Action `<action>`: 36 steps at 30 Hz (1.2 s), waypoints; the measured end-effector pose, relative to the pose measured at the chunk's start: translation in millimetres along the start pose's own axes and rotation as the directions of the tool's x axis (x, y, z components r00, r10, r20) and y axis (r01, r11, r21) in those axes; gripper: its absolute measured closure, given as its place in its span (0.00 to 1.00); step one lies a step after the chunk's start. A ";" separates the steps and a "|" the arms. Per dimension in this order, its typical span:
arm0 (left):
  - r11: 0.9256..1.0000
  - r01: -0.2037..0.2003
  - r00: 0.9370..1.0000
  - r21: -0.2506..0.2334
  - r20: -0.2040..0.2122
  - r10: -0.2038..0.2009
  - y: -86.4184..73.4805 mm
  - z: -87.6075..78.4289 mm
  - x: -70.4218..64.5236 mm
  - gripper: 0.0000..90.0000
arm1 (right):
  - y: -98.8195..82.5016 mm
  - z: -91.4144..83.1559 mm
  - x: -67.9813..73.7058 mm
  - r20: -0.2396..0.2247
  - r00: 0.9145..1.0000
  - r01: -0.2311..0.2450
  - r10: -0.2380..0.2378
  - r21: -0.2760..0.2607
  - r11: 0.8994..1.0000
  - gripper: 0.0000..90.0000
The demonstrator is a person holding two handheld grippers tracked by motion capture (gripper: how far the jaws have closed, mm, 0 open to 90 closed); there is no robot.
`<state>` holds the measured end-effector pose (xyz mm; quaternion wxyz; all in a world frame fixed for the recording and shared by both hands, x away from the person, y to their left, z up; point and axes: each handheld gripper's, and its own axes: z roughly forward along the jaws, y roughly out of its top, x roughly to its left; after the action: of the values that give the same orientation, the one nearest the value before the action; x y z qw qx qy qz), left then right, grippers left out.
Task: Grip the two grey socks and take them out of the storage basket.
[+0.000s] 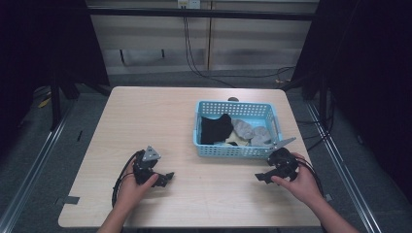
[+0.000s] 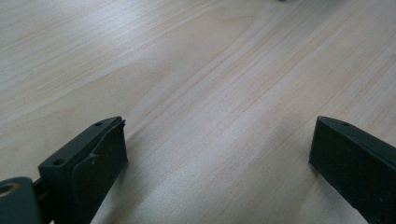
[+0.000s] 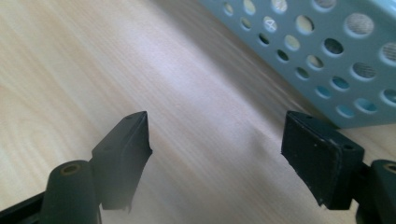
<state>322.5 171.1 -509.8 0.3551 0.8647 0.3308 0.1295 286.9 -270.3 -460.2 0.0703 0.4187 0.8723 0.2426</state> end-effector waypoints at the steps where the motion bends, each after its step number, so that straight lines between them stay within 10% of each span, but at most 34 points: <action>1: 1.000 -0.001 1.000 -0.001 0.000 0.001 0.0 0.1 0.0 0.04 | 1.0 -1.2 0.0 -0.009 1.000 -0.003 0.003 0.008 1.000 0.26; 10: 1.000 -0.001 1.000 -0.001 0.002 0.001 0.0 0.3 -0.1 0.03 | 12.4 -9.2 -1.5 -0.051 0.998 0.041 -0.036 0.098 0.994 0.28; 36: 1.000 -0.001 1.000 -0.002 0.004 0.001 0.1 0.5 -0.1 0.03 | 80.2 -48.0 -20.3 -0.029 0.998 0.061 -0.058 0.113 0.992 0.31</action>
<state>322.7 170.7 -510.1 0.3565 0.8649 0.3294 0.1282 340.1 -260.7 -381.4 0.0423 0.3928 0.8976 0.1953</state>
